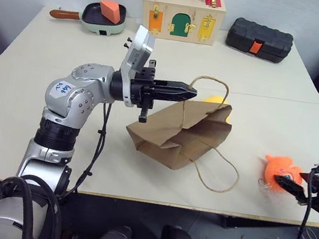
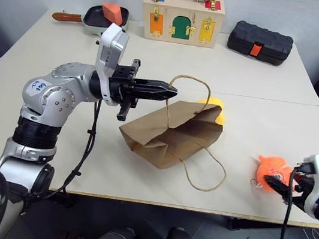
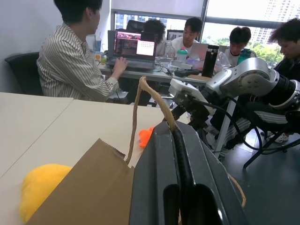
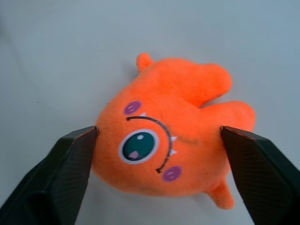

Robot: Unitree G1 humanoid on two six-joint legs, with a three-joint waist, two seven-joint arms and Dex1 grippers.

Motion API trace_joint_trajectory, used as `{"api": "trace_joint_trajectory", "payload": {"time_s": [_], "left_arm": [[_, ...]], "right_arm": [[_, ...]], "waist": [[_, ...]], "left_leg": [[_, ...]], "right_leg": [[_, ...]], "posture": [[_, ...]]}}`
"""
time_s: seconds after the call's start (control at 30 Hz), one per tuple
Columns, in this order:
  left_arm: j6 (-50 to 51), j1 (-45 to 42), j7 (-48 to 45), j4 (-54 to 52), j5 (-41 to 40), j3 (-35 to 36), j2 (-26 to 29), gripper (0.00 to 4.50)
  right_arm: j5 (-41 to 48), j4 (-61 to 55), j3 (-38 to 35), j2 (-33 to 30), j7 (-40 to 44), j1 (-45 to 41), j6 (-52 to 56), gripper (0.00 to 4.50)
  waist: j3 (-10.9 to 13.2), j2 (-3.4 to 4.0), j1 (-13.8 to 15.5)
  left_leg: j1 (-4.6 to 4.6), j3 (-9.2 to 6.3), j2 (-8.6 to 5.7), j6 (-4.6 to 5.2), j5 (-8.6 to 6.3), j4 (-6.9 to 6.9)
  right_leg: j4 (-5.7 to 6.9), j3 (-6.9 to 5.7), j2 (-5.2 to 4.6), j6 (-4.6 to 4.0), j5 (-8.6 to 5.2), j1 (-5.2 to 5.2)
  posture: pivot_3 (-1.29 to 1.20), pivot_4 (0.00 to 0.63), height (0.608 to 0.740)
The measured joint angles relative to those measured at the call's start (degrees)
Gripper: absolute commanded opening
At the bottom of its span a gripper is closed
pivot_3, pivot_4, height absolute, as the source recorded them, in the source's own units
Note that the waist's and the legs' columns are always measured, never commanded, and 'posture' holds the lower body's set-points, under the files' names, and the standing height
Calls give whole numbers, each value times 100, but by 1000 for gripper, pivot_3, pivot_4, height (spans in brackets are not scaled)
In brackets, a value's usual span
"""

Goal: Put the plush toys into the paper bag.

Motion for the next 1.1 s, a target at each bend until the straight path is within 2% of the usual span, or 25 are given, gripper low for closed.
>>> {"api": "trace_joint_trajectory", "payload": {"time_s": [0.1,0.2,0.43,0.53,0.63,0.8,0.87,1.0,1.1], "left_arm": [[-1,0,-3,5,3,0,24,0],[-1,0,3,7,4,0,41,0],[78,42,67,-137,-5,34,109,0],[67,42,85,-118,-1,58,106,0],[-24,36,97,-3,27,70,58,0],[-57,34,113,57,82,54,-12,0],[-60,35,96,58,107,45,-6,0],[-77,34,68,66,164,42,19,0],[-88,27,62,104,190,52,34,0]], "right_arm": [[-21,111,157,126,-99,15,-32,4437],[-80,125,285,128,-122,54,-186,3828],[-133,96,370,138,-83,276,-609,1549],[-79,94,437,-33,186,296,-810,782],[616,-55,433,-1,541,-87,-575,110],[2631,-702,249,86,420,-1692,213,42],[3133,-922,382,146,235,-2049,352,42],[3370,-985,938,200,-112,-2238,447,42],[2889,-994,1746,143,-160,-2375,200,42]], "waist": [[0,0,2],[0,0,2],[-1,-1,-7],[-1,-2,-4],[-1,0,-23],[1,-1,-10],[1,-2,23],[2,-2,96],[2,-2,94]], "left_leg": [[0,-1,0,0,0,0],[1,-1,-1,0,0,2],[4,0,2,-1,0,1],[4,0,1,-1,0,4],[4,5,2,-1,0,4],[3,-5,6,-6,2,0],[-2,-17,5,-5,2,-1],[-8,-17,-4,-1,2,1],[-8,-14,-3,-1,2,0]], "right_leg": [[0,-1,0,0,0,1],[-1,-1,0,0,0,2],[0,0,3,0,0,3],[-1,0,3,0,0,4],[1,3,4,0,0,2],[-6,-5,5,0,0,0],[-8,-14,3,0,0,5],[-5,-16,-5,0,0,5],[-5,-16,-4,0,0,2]], "posture": [[0,150,740],[0,150,740],[0,150,740],[0,150,740],[0,150,740],[0,150,740],[0,150,740],[0,150,740],[0,150,740]]}}
